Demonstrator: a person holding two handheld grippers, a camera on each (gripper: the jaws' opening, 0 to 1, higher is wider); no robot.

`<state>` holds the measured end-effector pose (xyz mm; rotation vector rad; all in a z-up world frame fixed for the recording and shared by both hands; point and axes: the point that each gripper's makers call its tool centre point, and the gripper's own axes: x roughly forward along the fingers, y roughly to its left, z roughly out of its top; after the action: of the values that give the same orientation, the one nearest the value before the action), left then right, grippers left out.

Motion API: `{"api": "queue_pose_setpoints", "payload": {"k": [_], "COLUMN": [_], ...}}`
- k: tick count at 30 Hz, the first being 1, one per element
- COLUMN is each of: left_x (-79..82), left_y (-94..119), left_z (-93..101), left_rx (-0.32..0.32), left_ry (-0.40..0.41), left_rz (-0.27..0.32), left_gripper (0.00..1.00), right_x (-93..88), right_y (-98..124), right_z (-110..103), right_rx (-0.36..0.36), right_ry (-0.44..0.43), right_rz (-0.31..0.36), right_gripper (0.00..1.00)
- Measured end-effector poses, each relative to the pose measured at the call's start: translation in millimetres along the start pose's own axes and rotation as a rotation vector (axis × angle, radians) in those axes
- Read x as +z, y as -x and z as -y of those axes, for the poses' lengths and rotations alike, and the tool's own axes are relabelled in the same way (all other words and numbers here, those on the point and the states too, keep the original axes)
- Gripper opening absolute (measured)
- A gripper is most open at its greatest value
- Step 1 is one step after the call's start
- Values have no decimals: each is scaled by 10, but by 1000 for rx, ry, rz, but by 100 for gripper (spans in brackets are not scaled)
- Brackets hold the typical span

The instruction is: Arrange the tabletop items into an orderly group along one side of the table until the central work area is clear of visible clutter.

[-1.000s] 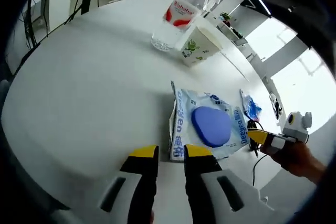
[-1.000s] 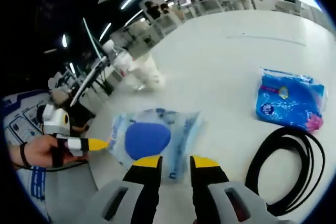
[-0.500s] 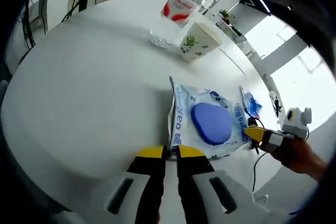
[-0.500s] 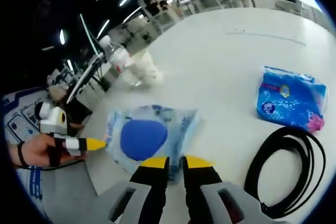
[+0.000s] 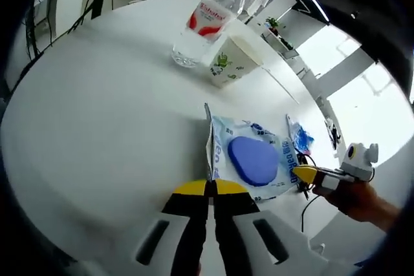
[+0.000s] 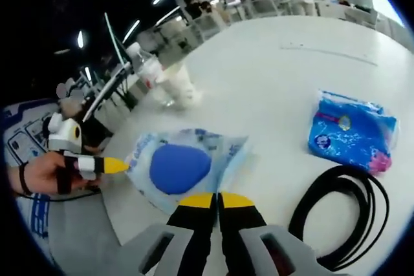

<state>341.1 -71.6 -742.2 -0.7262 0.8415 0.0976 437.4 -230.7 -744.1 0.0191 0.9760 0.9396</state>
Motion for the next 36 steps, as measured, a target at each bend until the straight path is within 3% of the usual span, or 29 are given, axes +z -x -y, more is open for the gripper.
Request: {"api": "queue_pose_setpoints", "payload": {"k": [2, 11, 25, 36], "left_x": [21, 129, 259, 421], "left_y": [-8, -93, -365, -530], "left_z": [54, 264, 608, 674], "left_rx": [0, -27, -62, -61], "left_ry": [-34, -42, -55, -50], "left_rz": [-3, 6, 3, 12], "left_gripper": [0, 0, 0, 0], "right_x": [32, 182, 431, 691], "right_y": [31, 138, 239, 156], "right_z": [27, 163, 558, 717], "right_rx": [-3, -13, -51, -58], "right_ry": [-3, 10, 26, 25], "right_rz": [9, 32, 61, 84], "right_gripper": [0, 0, 0, 0]}}
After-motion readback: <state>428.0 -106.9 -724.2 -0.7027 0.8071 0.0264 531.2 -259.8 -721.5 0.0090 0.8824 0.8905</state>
